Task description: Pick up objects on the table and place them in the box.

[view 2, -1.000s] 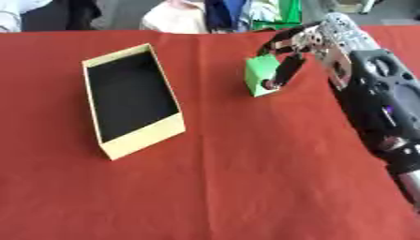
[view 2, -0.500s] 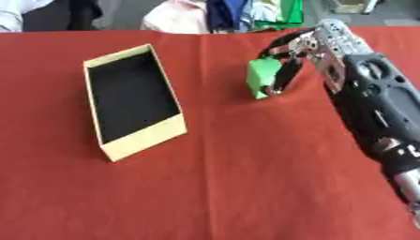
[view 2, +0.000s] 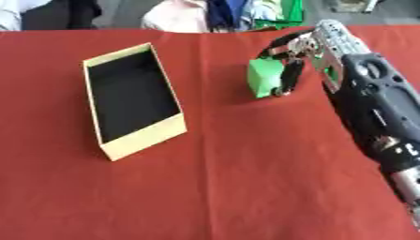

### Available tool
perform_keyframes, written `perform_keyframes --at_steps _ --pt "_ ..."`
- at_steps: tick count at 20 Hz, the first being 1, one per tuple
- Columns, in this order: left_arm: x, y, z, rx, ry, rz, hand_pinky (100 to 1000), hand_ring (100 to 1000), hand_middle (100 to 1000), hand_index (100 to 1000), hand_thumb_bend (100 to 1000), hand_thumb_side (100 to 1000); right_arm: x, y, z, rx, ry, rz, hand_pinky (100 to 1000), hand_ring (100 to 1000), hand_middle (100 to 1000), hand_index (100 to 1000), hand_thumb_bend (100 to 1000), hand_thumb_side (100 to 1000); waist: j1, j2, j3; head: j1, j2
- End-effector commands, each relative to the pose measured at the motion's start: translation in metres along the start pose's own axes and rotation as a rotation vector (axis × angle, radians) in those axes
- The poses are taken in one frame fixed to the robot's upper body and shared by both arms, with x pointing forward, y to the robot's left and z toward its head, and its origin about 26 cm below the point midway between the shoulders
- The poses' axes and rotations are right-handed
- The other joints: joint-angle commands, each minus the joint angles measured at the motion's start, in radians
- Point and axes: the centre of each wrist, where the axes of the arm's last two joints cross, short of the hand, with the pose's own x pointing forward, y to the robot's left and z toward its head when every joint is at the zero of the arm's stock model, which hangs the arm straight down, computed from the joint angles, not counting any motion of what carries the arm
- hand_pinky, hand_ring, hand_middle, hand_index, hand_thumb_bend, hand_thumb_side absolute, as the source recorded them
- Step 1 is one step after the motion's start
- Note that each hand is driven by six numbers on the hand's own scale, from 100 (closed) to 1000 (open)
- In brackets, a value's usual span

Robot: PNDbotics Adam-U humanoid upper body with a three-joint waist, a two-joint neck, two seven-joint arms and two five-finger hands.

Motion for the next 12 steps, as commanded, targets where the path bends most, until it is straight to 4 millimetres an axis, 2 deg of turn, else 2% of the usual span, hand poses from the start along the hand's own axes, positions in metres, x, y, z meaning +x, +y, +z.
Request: perform_keyframes --at_steps 1,7,9,10,11,12 --pt "0.0064 0.0004 -0.0057 -0.007 -0.033 0.0 579 591 616 740 100 447 -0.0014 -0.0081 0.0054 -0.02 0.002 -0.008 812 787 947 1000 283 100 0.004 0.001 0.002 -0.002 -0.009" --pt "0.0063 0.0001 -0.0054 -0.006 -0.031 0.001 580 592 616 739 100 450 0.0026 -0.0123 0.0095 -0.041 -0.001 0.004 786 757 897 1000 294 100 0.005 0.002 0.002 -0.002 -0.01" --pt "0.0063 -0.0001 -0.0054 -0.006 -0.031 0.002 580 593 617 739 100 452 0.0038 -0.0138 0.0111 -0.055 0.003 0.014 767 741 848 1000 303 100 0.005 0.003 0.002 -0.002 -0.01" --pt "0.0063 -0.0002 -0.0055 -0.006 -0.03 0.002 580 593 617 739 100 453 0.0043 -0.0143 0.0117 -0.065 0.007 0.019 747 729 803 982 297 100 0.005 0.003 0.002 -0.001 -0.01" --pt "0.0063 -0.0004 -0.0055 -0.006 -0.03 0.003 580 593 617 739 100 453 0.0046 -0.0144 0.0121 -0.078 0.01 0.023 747 729 799 976 295 100 0.005 0.003 0.002 -0.001 -0.01" --pt "0.0063 -0.0004 -0.0056 -0.006 -0.031 0.003 580 594 617 739 100 453 0.0046 -0.0145 0.0124 -0.091 0.015 0.027 748 729 763 911 288 100 0.005 0.004 0.002 -0.001 -0.01"
